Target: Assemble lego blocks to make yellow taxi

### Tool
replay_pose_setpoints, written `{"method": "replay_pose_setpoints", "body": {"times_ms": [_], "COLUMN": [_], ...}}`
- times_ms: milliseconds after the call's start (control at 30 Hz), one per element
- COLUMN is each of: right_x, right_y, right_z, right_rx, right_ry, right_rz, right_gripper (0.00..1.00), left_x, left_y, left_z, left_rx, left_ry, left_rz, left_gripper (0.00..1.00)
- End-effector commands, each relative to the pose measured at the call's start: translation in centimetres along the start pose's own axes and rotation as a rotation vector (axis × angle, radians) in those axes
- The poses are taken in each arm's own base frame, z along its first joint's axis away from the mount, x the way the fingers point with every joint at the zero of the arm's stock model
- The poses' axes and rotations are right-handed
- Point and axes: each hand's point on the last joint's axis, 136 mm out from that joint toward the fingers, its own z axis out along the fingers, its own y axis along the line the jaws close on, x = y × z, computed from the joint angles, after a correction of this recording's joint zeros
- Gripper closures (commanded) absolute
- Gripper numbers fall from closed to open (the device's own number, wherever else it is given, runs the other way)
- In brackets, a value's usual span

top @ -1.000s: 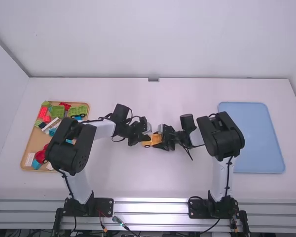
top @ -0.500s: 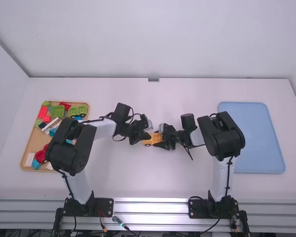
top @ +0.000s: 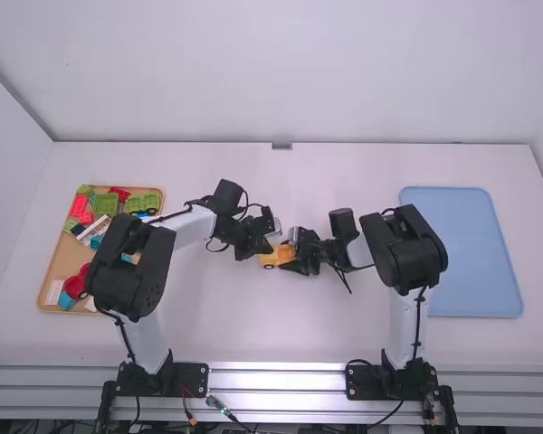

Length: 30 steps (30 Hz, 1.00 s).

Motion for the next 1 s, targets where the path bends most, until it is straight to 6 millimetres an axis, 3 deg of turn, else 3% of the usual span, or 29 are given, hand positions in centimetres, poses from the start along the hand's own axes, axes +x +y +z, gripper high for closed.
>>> {"method": "replay_pose_setpoints", "body": {"times_ms": [0, 100, 133, 233, 300, 333, 367, 500, 567, 600, 967], "right_x": [0.9, 0.9, 0.9, 0.9, 0.9, 1.0, 1.3, 2.1, 2.2, 2.2, 1.2], "right_y": [0.2, 0.1, 0.1, 0.1, 0.1, 0.0, -0.2, -0.6, -0.4, -0.4, -1.2], "right_z": [0.0, 0.0, 0.0, 0.0, 0.0, 0.0, 0.1, 0.0, -0.1, -0.1, -2.0], "right_rx": [-0.001, 0.0, 0.0, 0.0, 0.001, 0.008, 0.021, 0.048, 0.044, 0.043, 0.095], "right_ry": [0.01, 0.01, 0.01, 0.01, 0.012, 0.022, 0.037, 0.078, 0.08, 0.079, 0.135], "right_rz": [0.028, 0.027, 0.027, 0.027, 0.026, 0.029, 0.034, 0.047, 0.056, 0.055, 0.109], "right_gripper": [0.42, 0.42, 0.38, 0.36, 0.35, 0.34, 0.33, 0.26, 0.04, 0.01, 0.01], "left_x": [-2.8, -4.9, -5.4, -5.7, -5.2, -4.5, -3.8, -1.6, -0.6, -0.5, 3.5], "left_y": [2.3, 3.3, 4.0, 5.9, 7.3, 8.3, 9.1, 10.7, 11.0, 11.0, 13.3], "left_z": [-3.2, -5.2, -6.0, -8.1, -9.2, -10.0, -10.6, -12.2, -13.0, -13.1, -15.9], "left_rx": [-0.111, -0.146, -0.168, -0.234, -0.279, -0.318, -0.354, -0.427, -0.426, -0.427, -0.576], "left_ry": [-0.041, -0.109, -0.122, -0.14, -0.137, -0.127, -0.116, -0.095, -0.105, -0.104, -0.06], "left_rz": [0.087, 0.108, 0.087, -0.01, -0.094, -0.171, -0.236, -0.361, -0.407, -0.411, -0.622], "left_gripper": [0.98, 0.98, 0.98, 0.96, 0.43, 0.07, 0.01, 0.01, 0.01, 0.01, 0.01]}}
